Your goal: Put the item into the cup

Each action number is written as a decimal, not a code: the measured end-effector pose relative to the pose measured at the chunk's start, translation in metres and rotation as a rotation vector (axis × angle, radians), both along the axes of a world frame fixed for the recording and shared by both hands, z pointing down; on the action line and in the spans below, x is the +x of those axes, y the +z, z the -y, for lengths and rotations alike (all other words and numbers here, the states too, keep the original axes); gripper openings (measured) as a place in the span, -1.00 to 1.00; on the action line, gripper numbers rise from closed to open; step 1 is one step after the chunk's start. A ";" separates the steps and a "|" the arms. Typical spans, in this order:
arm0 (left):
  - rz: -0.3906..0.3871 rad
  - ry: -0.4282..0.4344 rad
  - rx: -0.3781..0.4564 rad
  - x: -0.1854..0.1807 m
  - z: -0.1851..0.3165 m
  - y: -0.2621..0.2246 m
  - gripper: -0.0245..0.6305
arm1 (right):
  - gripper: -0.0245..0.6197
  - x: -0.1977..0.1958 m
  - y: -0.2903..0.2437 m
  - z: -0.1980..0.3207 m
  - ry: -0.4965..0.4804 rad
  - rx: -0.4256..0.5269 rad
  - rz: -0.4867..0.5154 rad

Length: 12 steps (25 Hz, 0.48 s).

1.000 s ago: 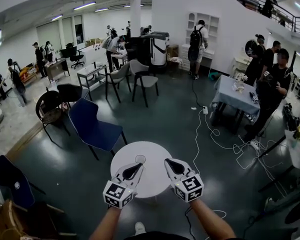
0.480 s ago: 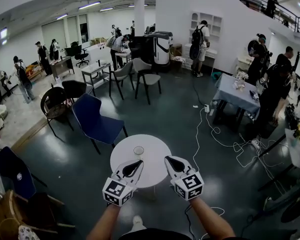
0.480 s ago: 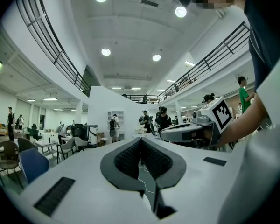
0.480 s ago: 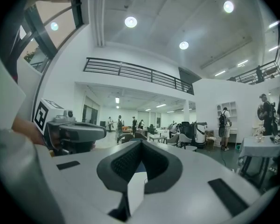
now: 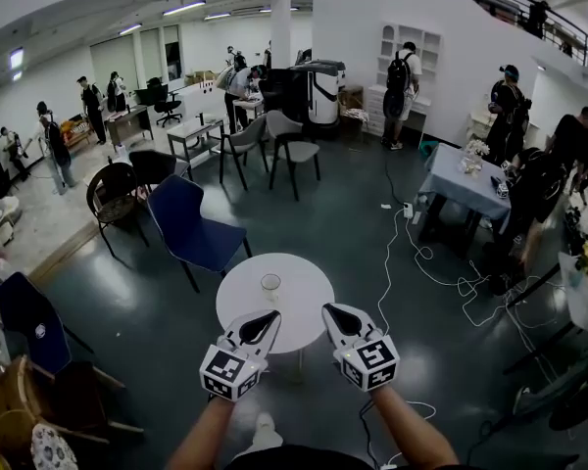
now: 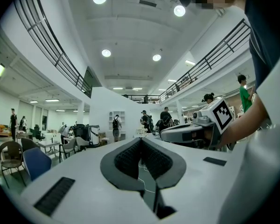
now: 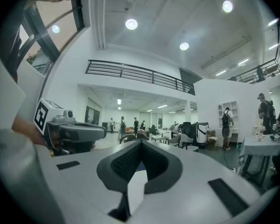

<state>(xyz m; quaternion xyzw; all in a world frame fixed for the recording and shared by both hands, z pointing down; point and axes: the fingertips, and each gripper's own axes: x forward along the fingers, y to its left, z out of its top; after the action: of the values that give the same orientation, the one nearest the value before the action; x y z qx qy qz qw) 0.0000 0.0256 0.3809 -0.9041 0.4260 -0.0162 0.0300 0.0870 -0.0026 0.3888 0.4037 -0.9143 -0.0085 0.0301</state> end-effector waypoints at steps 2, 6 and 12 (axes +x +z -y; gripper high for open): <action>0.000 -0.005 0.000 0.004 -0.009 0.002 -0.88 | -0.88 0.005 0.002 -0.009 -0.003 0.000 0.005; 0.002 -0.013 -0.002 0.017 -0.026 0.008 -0.88 | -0.88 0.018 0.009 -0.025 -0.013 -0.004 0.010; 0.010 -0.024 -0.013 0.032 -0.042 0.014 -0.87 | -0.88 0.032 0.018 -0.040 -0.027 -0.016 0.020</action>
<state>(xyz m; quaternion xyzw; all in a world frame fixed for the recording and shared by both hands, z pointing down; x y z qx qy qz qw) 0.0321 0.0676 0.3946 -0.8991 0.4364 -0.0236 0.0260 0.1189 0.0373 0.4070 0.3912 -0.9200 0.0023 0.0240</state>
